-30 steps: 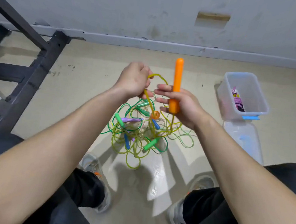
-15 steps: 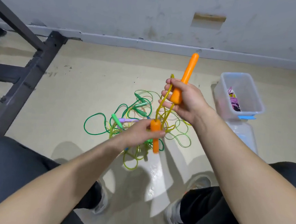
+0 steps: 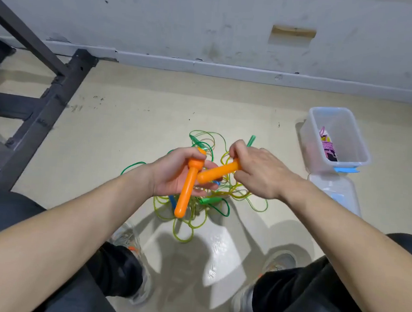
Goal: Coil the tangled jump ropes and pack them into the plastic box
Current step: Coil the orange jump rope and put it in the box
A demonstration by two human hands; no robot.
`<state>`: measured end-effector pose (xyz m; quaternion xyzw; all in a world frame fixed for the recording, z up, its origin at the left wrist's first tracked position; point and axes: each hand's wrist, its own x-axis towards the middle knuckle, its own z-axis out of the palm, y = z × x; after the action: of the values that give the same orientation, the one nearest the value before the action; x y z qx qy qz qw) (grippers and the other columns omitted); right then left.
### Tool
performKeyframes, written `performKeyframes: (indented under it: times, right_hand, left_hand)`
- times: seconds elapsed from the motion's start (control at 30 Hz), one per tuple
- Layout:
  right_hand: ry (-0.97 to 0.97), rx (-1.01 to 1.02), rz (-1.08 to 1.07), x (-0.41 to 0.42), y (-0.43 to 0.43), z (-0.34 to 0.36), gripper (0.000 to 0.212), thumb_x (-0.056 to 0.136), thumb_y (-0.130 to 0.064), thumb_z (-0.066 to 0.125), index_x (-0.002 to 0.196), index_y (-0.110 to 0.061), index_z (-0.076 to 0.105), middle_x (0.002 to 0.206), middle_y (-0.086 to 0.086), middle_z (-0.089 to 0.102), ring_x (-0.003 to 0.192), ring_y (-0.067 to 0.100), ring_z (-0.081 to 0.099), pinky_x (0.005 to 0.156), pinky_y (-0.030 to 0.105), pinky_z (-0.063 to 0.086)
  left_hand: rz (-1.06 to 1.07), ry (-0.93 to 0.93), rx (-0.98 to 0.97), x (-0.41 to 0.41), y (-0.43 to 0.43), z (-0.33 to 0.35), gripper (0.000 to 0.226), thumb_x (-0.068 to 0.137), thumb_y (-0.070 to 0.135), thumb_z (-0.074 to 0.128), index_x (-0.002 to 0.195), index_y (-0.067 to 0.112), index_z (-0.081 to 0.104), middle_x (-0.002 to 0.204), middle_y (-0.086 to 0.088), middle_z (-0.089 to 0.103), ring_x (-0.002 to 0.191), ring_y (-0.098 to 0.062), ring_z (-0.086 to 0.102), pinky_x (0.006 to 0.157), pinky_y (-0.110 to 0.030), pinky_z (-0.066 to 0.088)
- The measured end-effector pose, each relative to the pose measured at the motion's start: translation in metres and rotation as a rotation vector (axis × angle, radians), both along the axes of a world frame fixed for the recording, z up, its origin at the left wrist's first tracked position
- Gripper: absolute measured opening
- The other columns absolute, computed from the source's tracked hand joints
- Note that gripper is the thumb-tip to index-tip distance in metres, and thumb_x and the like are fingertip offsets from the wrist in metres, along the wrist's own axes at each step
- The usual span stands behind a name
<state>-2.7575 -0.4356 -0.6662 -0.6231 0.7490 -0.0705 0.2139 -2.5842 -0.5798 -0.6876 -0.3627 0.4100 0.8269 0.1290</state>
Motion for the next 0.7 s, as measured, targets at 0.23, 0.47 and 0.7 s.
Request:
performKeyframes:
  times: [0.23, 0.47, 0.7]
  right_hand:
    - [-0.089, -0.215, 0.151, 0.024, 0.011, -0.001, 0.035, 0.082, -0.015, 0.07, 0.11, -0.014, 0.049, 0.112, 0.005, 0.052, 0.096, 0.031, 0.058, 0.08, 0.044, 0.048]
    - [0.245, -0.308, 0.115, 0.014, 0.013, -0.002, 0.087, 0.063, -0.05, 0.085, 0.136, -0.029, 0.043, 0.136, 0.002, 0.043, 0.115, 0.03, 0.05, 0.091, 0.042, 0.049]
    - [-0.699, 0.125, -0.09, 0.003, 0.013, -0.02, 0.029, 0.064, -0.031, 0.081, 0.078, -0.022, 0.057, 0.07, -0.003, 0.055, 0.064, 0.015, 0.05, 0.06, 0.036, 0.042]
  left_hand:
    - [-0.142, 0.11, 0.069, 0.01, 0.021, 0.0, 0.028, 0.091, 0.024, 0.063, 0.114, 0.008, 0.065, 0.117, -0.019, 0.069, 0.096, -0.037, 0.072, 0.084, -0.046, 0.059]
    - [-0.229, 0.164, -0.13, 0.016, 0.026, 0.004, 0.018, 0.089, 0.011, 0.067, 0.106, 0.01, 0.06, 0.098, -0.013, 0.069, 0.063, -0.021, 0.065, 0.059, -0.031, 0.056]
    - [-0.546, 0.198, -0.219, 0.028, 0.006, 0.006, 0.034, 0.091, 0.003, 0.066, 0.123, 0.004, 0.055, 0.106, -0.015, 0.07, 0.084, -0.027, 0.068, 0.078, -0.036, 0.058]
